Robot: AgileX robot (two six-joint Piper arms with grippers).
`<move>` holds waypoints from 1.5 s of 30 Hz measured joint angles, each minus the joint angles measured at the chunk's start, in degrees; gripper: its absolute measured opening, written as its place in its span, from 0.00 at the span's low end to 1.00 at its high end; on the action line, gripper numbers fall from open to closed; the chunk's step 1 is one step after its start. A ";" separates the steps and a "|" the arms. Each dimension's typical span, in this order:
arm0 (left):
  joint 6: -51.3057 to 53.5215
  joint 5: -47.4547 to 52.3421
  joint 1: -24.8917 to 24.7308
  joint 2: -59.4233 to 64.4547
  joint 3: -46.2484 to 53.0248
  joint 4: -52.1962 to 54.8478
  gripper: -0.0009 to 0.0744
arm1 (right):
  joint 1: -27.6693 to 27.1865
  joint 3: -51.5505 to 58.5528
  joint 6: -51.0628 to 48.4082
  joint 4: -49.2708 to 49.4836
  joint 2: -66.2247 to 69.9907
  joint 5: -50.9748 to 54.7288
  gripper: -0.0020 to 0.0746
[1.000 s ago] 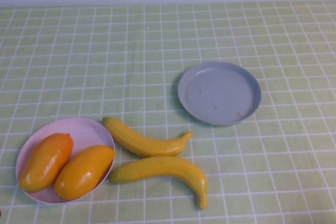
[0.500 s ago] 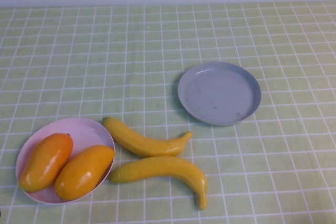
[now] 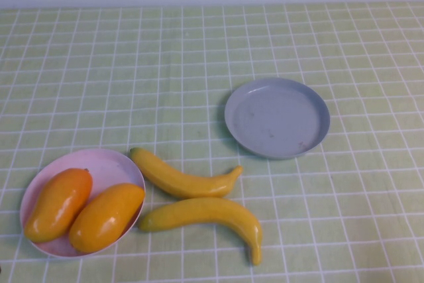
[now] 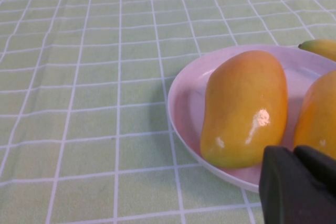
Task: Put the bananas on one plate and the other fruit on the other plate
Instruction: Put another type of fruit in the right plate
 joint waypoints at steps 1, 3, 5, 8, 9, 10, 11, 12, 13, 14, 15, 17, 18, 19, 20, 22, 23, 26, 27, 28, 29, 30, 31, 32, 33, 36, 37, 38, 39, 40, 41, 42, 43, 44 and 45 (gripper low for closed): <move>0.00 0.00 0.00 0.00 0.00 0.00 0.01 | 0.00 0.00 0.00 0.75 0.00 1.56 0.01; 0.00 0.00 0.00 0.00 0.00 0.00 0.01 | 0.00 -1.12 0.00 2.03 0.71 7.25 0.01; 0.00 0.00 0.00 0.00 0.00 0.00 0.01 | 0.00 -4.01 0.00 2.04 3.26 13.38 0.01; 0.00 0.00 0.00 0.00 0.00 0.00 0.01 | 0.00 -11.25 -2.67 0.41 10.22 21.05 0.01; 0.07 0.00 0.00 0.00 0.00 0.00 0.01 | 0.00 -14.00 -4.39 -0.39 13.11 23.50 0.01; 0.07 0.00 0.00 0.00 0.00 0.00 0.01 | 0.00 -16.23 -6.39 -1.01 15.55 25.29 0.01; 0.07 0.00 0.00 0.00 0.00 0.00 0.01 | 0.00 -18.34 -8.05 -1.50 18.01 26.87 0.01; 0.07 0.00 0.00 0.00 0.00 0.00 0.01 | 0.00 -20.77 -10.34 -2.06 21.09 28.56 0.01; 0.07 0.00 0.00 0.00 0.00 0.04 0.01 | 0.00 -22.98 -12.76 -2.59 24.24 30.10 0.01; 0.07 0.00 0.00 0.00 0.00 0.04 0.01 | 0.00 -25.05 -15.49 -3.09 27.48 31.70 0.01; 0.07 0.00 0.00 0.00 0.00 0.04 0.01 | 0.00 -27.14 -18.30 -3.77 30.81 33.29 0.01; 0.07 0.00 0.00 0.00 0.00 0.04 0.01 | 0.56 -31.39 -22.10 -6.13 37.31 36.04 0.01; 0.07 0.00 0.00 0.00 0.00 0.04 0.01 | 1.44 -33.53 -23.12 -8.11 40.35 36.82 0.01; 0.07 0.00 0.00 0.00 0.00 0.04 0.01 | 2.79 -35.66 -23.79 -10.51 43.18 37.27 0.01; 0.07 0.00 0.00 0.00 0.00 0.04 0.01 | 4.23 -37.33 -24.05 -12.57 45.35 37.40 0.01; 0.07 0.00 0.00 0.00 0.00 0.04 0.01 | 9.05 -41.15 -24.42 -17.54 50.55 37.54 0.02; 0.07 0.00 0.00 0.00 0.00 0.04 0.01 | 11.92 -42.88 -24.54 -19.64 53.10 37.54 0.03; 0.07 0.00 0.00 0.00 0.00 0.04 0.01 | 20.67 -47.37 -24.78 -23.78 60.50 36.54 0.13; 0.07 0.00 0.00 0.00 0.00 0.04 0.01 | 23.74 -48.92 -24.78 -24.79 63.37 35.99 0.17; 0.07 0.00 0.00 0.00 0.00 0.04 0.01 | 26.59 -50.50 -24.91 -25.62 66.36 35.14 0.23; 0.07 0.00 0.00 0.00 0.00 0.04 0.01 | 28.67 -51.82 -24.90 -26.13 68.85 34.62 0.28; 0.07 0.00 0.00 0.00 0.00 0.04 0.01 | 30.99 -53.55 -24.93 -26.88 72.07 34.17 0.34; 0.07 0.00 0.00 0.00 0.00 0.16 0.01 | 33.01 -55.42 -25.03 -27.52 75.37 33.90 0.40; 0.07 0.00 0.00 0.00 0.00 0.35 0.01 | 34.41 -56.61 -25.03 -27.98 77.35 33.81 0.45; 0.07 0.00 0.00 0.00 0.00 0.49 0.01 | 35.93 -59.10 -25.03 -28.80 81.39 33.68 0.51; 0.07 0.00 0.00 0.00 0.00 0.55 0.01 | 39.00 -65.44 -25.03 -30.58 90.46 34.46 0.61; 0.07 0.00 0.00 0.00 0.00 0.69 0.01 | 39.45 -67.77 -25.03 -30.82 94.02 35.13 0.63; 0.14 0.00 0.00 0.00 0.00 0.69 0.01 | 39.70 -70.00 -25.03 -30.95 96.23 35.75 0.63; 0.14 0.00 0.00 0.00 0.00 0.71 0.01 | 40.01 -72.14 -25.03 -31.08 98.83 36.42 0.64; 0.14 0.00 0.00 0.00 0.00 0.71 0.01 | 40.01 -74.07 -25.03 -31.34 101.18 37.15 0.64; 0.14 0.00 0.00 0.00 0.00 0.71 0.01 | 40.09 -75.48 -25.03 -31.48 102.88 37.63 0.65; 0.14 0.00 0.00 0.00 0.00 0.81 0.01 | 40.09 -77.01 -25.03 -31.96 104.76 38.05 0.65; 0.14 0.00 0.00 0.00 0.00 0.81 0.01 | 40.09 -78.28 -25.03 -32.53 106.39 38.29 0.65; 0.14 0.00 0.00 0.00 0.00 0.81 0.01 | 40.09 -79.05 -24.90 -32.94 107.47 38.40 0.65; 0.14 0.00 0.00 0.00 0.00 0.81 0.01 | 40.09 -79.73 -24.54 -33.37 108.56 38.53 0.65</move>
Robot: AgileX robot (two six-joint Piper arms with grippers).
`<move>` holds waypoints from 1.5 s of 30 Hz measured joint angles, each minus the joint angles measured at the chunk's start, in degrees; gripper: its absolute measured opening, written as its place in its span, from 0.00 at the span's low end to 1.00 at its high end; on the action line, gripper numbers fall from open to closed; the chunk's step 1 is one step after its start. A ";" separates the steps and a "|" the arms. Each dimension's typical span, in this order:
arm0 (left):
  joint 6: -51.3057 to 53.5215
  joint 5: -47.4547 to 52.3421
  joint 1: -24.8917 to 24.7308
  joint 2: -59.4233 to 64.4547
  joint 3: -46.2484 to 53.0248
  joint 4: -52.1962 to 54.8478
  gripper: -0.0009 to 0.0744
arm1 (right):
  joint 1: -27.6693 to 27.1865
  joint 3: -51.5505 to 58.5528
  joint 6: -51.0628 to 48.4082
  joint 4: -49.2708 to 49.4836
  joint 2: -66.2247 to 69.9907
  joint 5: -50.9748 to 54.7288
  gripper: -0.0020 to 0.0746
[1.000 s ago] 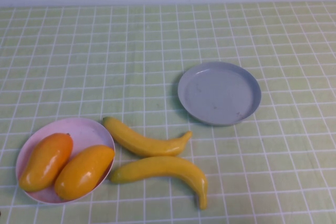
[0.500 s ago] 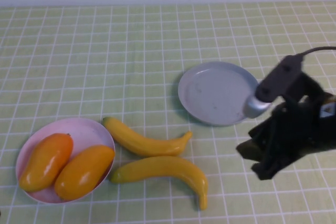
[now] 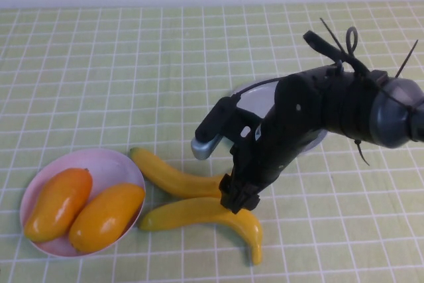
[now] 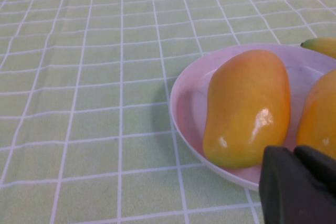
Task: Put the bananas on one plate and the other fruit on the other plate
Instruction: Put another type of fruit in the right plate
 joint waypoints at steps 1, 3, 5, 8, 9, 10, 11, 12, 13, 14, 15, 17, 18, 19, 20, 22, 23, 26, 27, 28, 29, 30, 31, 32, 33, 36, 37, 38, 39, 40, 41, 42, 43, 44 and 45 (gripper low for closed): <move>0.00 0.00 0.00 0.00 0.00 0.00 0.01 | 0.00 -0.42 0.27 -0.42 0.79 0.15 0.65; 0.00 0.00 0.00 0.00 0.00 0.11 0.01 | 0.00 -0.96 0.56 -0.65 1.15 0.77 0.65; 0.00 0.00 0.00 0.00 0.00 0.11 0.01 | 0.27 -1.03 0.64 -0.66 1.29 1.27 0.65; 0.00 0.00 0.00 0.00 0.00 0.11 0.01 | 1.14 -1.04 0.78 -0.75 1.40 1.99 0.65; 0.00 0.00 0.00 0.00 0.00 0.11 0.01 | 1.61 -1.04 0.78 -0.75 1.55 2.35 0.65; 0.00 0.00 0.00 0.00 0.00 0.11 0.01 | 1.97 -1.04 0.78 -0.75 1.68 2.90 0.65; 0.00 0.00 0.00 0.00 0.00 0.11 0.01 | 2.43 -1.04 0.78 -0.75 1.87 3.48 0.65; 0.00 0.00 0.00 0.00 0.00 0.11 0.01 | 2.72 -1.04 0.78 -0.75 1.80 4.06 0.65; 0.00 0.00 0.00 0.00 0.00 0.11 0.01 | 3.01 -1.04 0.78 -0.75 1.80 4.47 0.65; 0.00 0.00 0.00 0.00 0.00 0.11 0.01 | 3.29 -1.04 0.78 -0.75 1.80 4.46 0.65; 0.00 0.00 0.00 0.00 0.00 0.11 0.01 | 3.40 -1.04 0.78 -0.75 1.80 4.46 0.65; 0.00 0.00 0.00 0.00 0.00 0.11 0.01 | 3.43 -1.04 0.78 -0.92 1.90 4.06 0.65; 0.00 0.00 0.00 0.00 0.00 0.11 0.01 | 3.53 -1.04 0.78 -1.05 2.02 3.67 0.65; 0.00 0.00 0.00 0.00 0.00 0.11 0.01 | 3.53 -1.14 0.78 -1.36 2.36 3.37 0.65; 0.00 0.00 0.00 0.00 0.00 0.11 0.01 | 3.53 -1.14 1.00 -1.87 2.83 3.06 0.65; 0.00 0.00 0.00 0.00 0.00 0.11 0.01 | 3.53 -1.14 2.38 -2.85 4.10 2.67 0.65; 0.00 0.00 0.00 0.00 0.00 0.11 0.01 | 3.53 -1.14 2.92 -3.28 4.64 2.56 0.65; 0.00 0.00 0.00 0.00 0.00 0.11 0.01 | 3.53 -1.26 3.67 -4.14 5.78 1.83 0.64; 0.00 0.00 0.00 0.00 0.00 0.11 0.01 | 3.53 -1.26 3.76 -4.27 5.78 1.64 0.63; 0.00 0.00 0.00 0.00 0.00 0.11 0.01 | 3.53 -1.33 4.02 -4.27 5.85 1.47 0.60; 0.00 0.00 0.00 0.00 0.00 0.11 0.01 | 3.53 -1.33 4.44 -4.40 5.85 1.47 0.58; 0.00 0.00 0.00 0.00 0.00 0.11 0.01 | 3.53 -1.33 5.25 -4.50 5.85 1.23 0.52; 0.00 0.00 0.00 0.00 0.00 0.11 0.01 | 3.53 -1.33 5.61 -4.62 5.85 1.14 0.46; 0.00 0.00 0.00 0.00 0.00 0.11 0.01 | 3.53 -1.33 5.97 -4.75 5.73 1.14 0.43; 0.00 0.00 0.00 0.00 0.00 0.11 0.01 | 3.67 -1.33 6.32 -5.17 5.48 1.14 0.43; 0.00 0.00 0.00 0.00 0.00 0.11 0.01 | 4.95 -1.33 8.94 -7.04 2.57 1.26 0.43; 0.07 0.00 0.00 0.00 0.00 0.11 0.01 | 5.34 -1.33 10.16 -7.53 0.80 1.16 0.43; 0.07 0.00 0.00 0.00 0.00 0.11 0.01 | 5.67 -1.33 11.19 -7.84 -0.86 0.94 0.43; 0.14 0.00 0.00 0.00 0.00 0.11 0.01 | 5.81 -1.33 12.80 -8.31 -3.02 0.25 0.43; 0.14 0.00 0.00 0.00 0.00 0.11 0.01 | 5.81 -1.33 14.75 -8.98 -5.05 -0.79 0.43; 0.14 0.00 0.00 0.00 0.00 0.11 0.01 | 5.20 -1.43 16.47 -9.63 -6.84 -1.96 0.43; 0.14 0.00 0.00 0.00 0.00 0.11 0.01 | 4.25 -1.38 18.93 -10.33 -8.22 -3.10 0.43; 0.14 0.00 0.00 0.00 0.00 0.11 0.01 | 2.93 -1.38 21.61 -11.24 -9.16 -3.95 0.43; 0.14 0.00 0.00 0.00 0.00 0.11 0.01 | 1.60 -1.47 24.43 -12.04 -9.58 -4.33 0.43; 0.14 0.00 0.00 0.00 0.00 0.11 0.01 | -0.27 -1.47 27.12 -12.99 -9.69 -4.74 0.43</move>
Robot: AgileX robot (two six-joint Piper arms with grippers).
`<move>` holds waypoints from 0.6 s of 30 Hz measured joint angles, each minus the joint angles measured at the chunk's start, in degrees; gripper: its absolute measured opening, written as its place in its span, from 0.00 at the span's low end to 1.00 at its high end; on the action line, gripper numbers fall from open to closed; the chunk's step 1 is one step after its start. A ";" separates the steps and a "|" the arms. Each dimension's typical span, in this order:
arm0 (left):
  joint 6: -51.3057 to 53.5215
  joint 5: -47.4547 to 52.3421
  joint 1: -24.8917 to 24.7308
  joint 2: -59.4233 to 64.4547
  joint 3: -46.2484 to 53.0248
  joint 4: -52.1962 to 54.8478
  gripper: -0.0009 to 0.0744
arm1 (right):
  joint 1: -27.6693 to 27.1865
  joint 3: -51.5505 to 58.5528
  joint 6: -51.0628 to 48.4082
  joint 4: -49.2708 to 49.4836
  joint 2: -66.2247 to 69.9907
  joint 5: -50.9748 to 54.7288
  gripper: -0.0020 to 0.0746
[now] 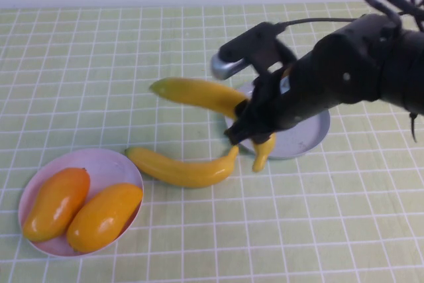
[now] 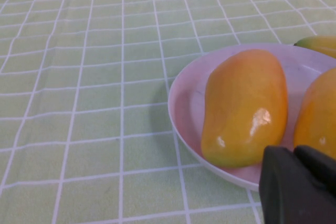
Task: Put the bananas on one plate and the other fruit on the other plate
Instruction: Put another type of fruit in the right plate
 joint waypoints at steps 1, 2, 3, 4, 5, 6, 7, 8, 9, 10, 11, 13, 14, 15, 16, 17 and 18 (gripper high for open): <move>0.00 0.00 0.00 0.00 0.00 0.00 0.01 | -2.06 0.00 2.17 -0.70 0.00 -0.13 0.43; 0.00 0.00 0.00 0.00 0.00 0.00 0.01 | -3.72 0.00 4.01 -1.09 0.14 -0.13 0.43; 0.00 0.00 0.00 0.00 0.00 0.00 0.01 | -5.76 0.00 5.35 -1.48 0.56 -0.38 0.43; 0.00 0.00 0.00 0.00 0.00 0.00 0.01 | -7.70 0.00 6.22 -1.79 1.05 -0.82 0.43; 0.00 0.00 0.00 0.00 0.00 0.00 0.01 | -9.48 0.00 6.73 -1.94 1.69 -1.58 0.43; 0.00 0.00 0.00 0.00 0.00 0.00 0.01 | -11.09 0.00 7.12 -2.17 2.46 -2.54 0.43; 0.07 0.00 0.00 0.00 0.00 0.00 0.01 | -12.45 0.00 7.26 -2.20 3.40 -3.79 0.43; 0.07 0.00 0.00 0.00 0.00 0.00 0.01 | -13.61 0.00 7.37 -2.20 4.48 -5.17 0.43; 0.07 0.00 0.00 0.00 0.00 0.00 0.01 | -14.40 0.00 7.52 -2.20 5.39 -6.17 0.43; 0.07 0.00 0.00 0.00 0.00 0.00 0.01 | -15.23 -0.31 7.52 -2.20 6.67 -7.15 0.43; 0.07 0.00 0.00 0.00 0.00 0.00 0.01 | -15.85 -0.97 7.77 -2.20 8.11 -7.41 0.43; 0.07 0.00 0.00 0.00 0.00 0.00 0.01 | -16.49 -2.89 7.75 -2.29 10.92 -7.29 0.43; 0.07 0.00 0.00 0.00 0.00 0.00 0.01 | -16.72 -4.24 7.75 -2.29 12.52 -6.59 0.43; 0.07 0.00 0.00 0.00 0.00 0.00 0.01 | -16.84 -5.43 7.75 -2.29 14.05 -5.71 0.43; 0.07 0.00 0.00 0.00 0.00 0.00 0.01 | -16.82 -6.94 7.75 -2.29 15.54 -4.65 0.43; 0.07 0.00 0.00 0.00 0.00 0.00 0.01 | -16.82 -8.39 7.75 -2.29 16.89 -3.61 0.43; 0.07 0.00 0.00 0.00 0.00 0.00 0.01 | -16.82 -9.81 7.75 -2.29 17.89 -2.82 0.43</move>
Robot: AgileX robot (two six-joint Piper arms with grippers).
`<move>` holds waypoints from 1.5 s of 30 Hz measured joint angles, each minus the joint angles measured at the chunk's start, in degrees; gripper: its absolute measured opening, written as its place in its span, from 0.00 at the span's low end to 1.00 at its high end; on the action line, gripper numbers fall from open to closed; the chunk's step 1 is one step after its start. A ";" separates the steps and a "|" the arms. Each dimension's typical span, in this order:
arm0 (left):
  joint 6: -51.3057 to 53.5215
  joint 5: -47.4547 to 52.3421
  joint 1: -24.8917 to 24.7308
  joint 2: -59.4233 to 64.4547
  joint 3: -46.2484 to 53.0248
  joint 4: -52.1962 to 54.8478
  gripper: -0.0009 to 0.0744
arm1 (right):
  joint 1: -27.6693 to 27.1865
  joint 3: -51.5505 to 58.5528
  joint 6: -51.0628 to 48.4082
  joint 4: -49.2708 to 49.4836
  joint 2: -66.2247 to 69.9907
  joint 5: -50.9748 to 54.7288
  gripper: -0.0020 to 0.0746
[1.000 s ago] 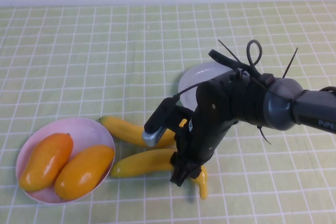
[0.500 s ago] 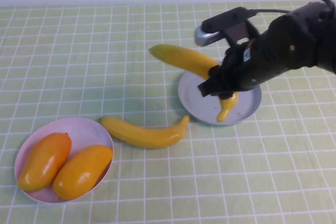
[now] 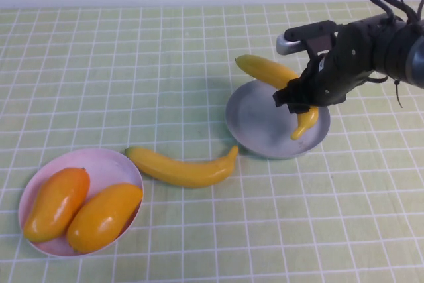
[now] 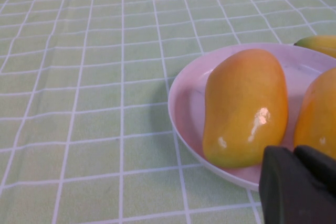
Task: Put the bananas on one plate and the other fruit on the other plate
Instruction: Put another type of fruit in the right plate
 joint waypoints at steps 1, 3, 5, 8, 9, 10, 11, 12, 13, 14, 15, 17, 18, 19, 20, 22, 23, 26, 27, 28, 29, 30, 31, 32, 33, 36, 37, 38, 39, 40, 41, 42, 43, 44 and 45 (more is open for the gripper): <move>0.00 0.00 0.00 0.00 0.00 0.00 0.01 | 0.00 -1.26 0.00 0.00 1.11 0.92 0.43; 0.00 0.00 0.00 0.00 0.00 0.00 0.01 | 0.00 -3.15 0.00 0.00 2.77 2.40 0.43; 0.00 0.00 0.00 0.00 0.00 0.00 0.01 | 0.00 -4.32 0.00 0.00 3.89 3.31 0.43; 0.00 0.00 0.00 0.00 0.00 0.00 0.01 | -0.05 -4.53 0.00 0.00 4.59 4.23 0.43; 0.00 0.00 0.00 0.00 0.00 0.00 0.01 | -0.05 -4.53 0.00 0.00 4.63 4.52 0.43; 0.00 0.00 0.00 0.00 0.00 0.00 0.01 | -0.05 -4.53 0.00 -0.27 4.74 4.79 0.43; 0.00 0.00 0.00 0.00 0.00 0.00 0.01 | -0.05 -4.57 0.00 -0.55 4.74 5.23 0.43; 0.00 0.00 0.00 0.00 0.00 0.00 0.01 | -0.05 -4.67 0.00 -0.74 4.84 5.45 0.43; 0.00 0.00 0.00 0.00 0.00 0.00 0.01 | -0.05 -4.67 0.00 -1.01 4.93 5.72 0.43; 0.00 0.00 0.00 0.00 0.00 0.00 0.01 | -0.14 -4.78 0.00 -1.15 4.96 5.85 0.43; 0.00 0.00 0.00 0.00 0.00 0.00 0.01 | -0.14 -4.78 0.00 -1.16 5.06 5.99 0.43; 0.00 0.00 0.00 0.00 0.00 0.00 0.01 | -0.29 -4.89 0.00 -1.41 5.19 6.24 0.46; 0.00 0.00 0.00 0.00 0.00 0.00 0.01 | -0.33 -4.97 0.00 -1.52 5.32 6.36 0.48; 0.00 0.00 0.00 0.00 0.00 0.00 0.01 | -0.43 -4.97 0.00 -1.54 5.32 6.60 0.53; 0.00 0.00 0.00 0.00 0.00 0.00 0.01 | -0.54 -4.97 0.00 -1.65 5.43 7.04 0.57; 0.00 0.00 0.00 0.00 0.00 0.00 0.01 | -0.66 -5.11 0.17 -1.67 5.43 7.99 0.65; 0.00 0.00 0.00 0.00 0.00 0.00 0.01 | -0.66 -5.57 0.84 -1.77 5.43 8.72 0.68; 0.00 0.00 0.00 0.00 0.00 0.00 0.01 | -0.66 -7.47 2.25 -1.77 5.43 11.32 0.72; 0.00 0.00 0.00 0.00 0.00 0.00 0.01 | -0.66 -8.55 2.57 -1.77 5.43 12.47 0.72; 0.00 0.00 0.00 0.00 0.00 0.00 0.01 | -0.66 -9.75 2.57 -1.77 5.43 13.69 0.73; 0.00 0.00 0.00 0.00 0.00 0.00 0.01 | -0.66 -11.05 2.57 -1.89 5.29 14.88 0.73; 0.00 0.00 0.00 0.00 0.00 0.00 0.01 | -0.54 -12.29 1.95 -1.89 5.04 15.74 0.73; 0.00 0.00 0.00 0.00 0.00 0.00 0.01 | -0.22 -13.48 0.46 -1.89 4.57 16.76 0.73; 0.00 0.00 0.00 0.00 0.00 0.00 0.01 | 0.18 -14.33 -1.74 -1.89 4.10 17.35 0.73; 0.00 0.00 0.00 0.00 0.00 0.00 0.01 | 0.82 -15.31 -4.61 -1.51 3.43 17.95 0.72; 0.00 0.00 0.00 0.00 0.00 0.00 0.01 | 3.63 -17.24 -17.22 1.93 1.83 18.70 0.71; 0.00 0.00 0.00 0.00 0.00 0.37 0.01 | 4.88 -17.54 -22.56 3.95 1.55 18.84 0.70; 0.00 0.00 0.00 0.00 0.00 0.00 0.01 | 6.15 -17.75 -28.13 6.38 1.44 18.99 0.70; 0.00 0.00 0.00 0.00 0.00 0.00 0.01 | 7.41 -17.75 -32.72 9.10 1.44 19.28 0.69; 0.00 0.00 0.00 0.00 0.00 0.00 0.01 | 8.67 -17.75 -38.39 11.23 1.70 19.73 0.69; 0.00 0.00 0.00 0.00 0.00 0.00 0.01 | 9.91 -17.75 -43.78 14.19 2.12 20.31 0.68; 0.00 0.00 0.00 0.00 0.00 0.00 0.01 | 10.83 -17.75 -48.86 15.98 2.52 20.72 0.68; 0.00 0.00 0.00 0.00 0.00 0.00 0.01 | 11.88 -17.75 -53.70 17.94 2.90 21.19 0.68; 0.00 0.00 0.00 0.00 0.00 0.00 0.01 | 12.77 -17.75 -58.08 19.47 3.57 21.74 0.68; 0.00 0.00 0.00 0.00 0.00 0.00 0.01 | 13.37 -17.75 -61.08 20.58 4.02 22.07 0.68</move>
